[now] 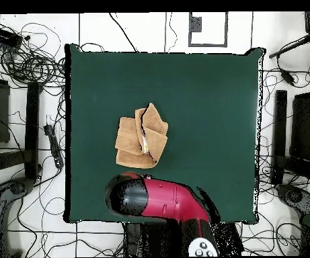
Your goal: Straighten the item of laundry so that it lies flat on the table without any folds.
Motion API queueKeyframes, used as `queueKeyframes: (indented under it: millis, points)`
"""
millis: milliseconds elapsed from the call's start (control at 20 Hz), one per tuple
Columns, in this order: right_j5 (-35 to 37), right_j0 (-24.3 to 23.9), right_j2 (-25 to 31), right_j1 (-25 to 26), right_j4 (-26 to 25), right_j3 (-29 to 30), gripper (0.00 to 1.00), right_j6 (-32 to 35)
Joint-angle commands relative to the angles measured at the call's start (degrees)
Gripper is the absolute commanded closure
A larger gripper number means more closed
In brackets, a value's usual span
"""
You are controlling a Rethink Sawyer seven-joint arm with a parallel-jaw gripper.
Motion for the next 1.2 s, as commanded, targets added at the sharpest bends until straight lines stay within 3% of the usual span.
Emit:
queueKeyframes:
  millis: [50, 750, 1200]
  points:
    - [-7.4, 0.9, 4.6, 9.2, -1.0, 0.1, 0.0, 8.1]
    - [-12.4, 1.3, 4.7, 15.9, -1.4, -2.0, 0.0, 7.5]
    - [-13.2, 1.3, 4.8, 16.3, -1.3, -1.2, 0.0, 7.8]
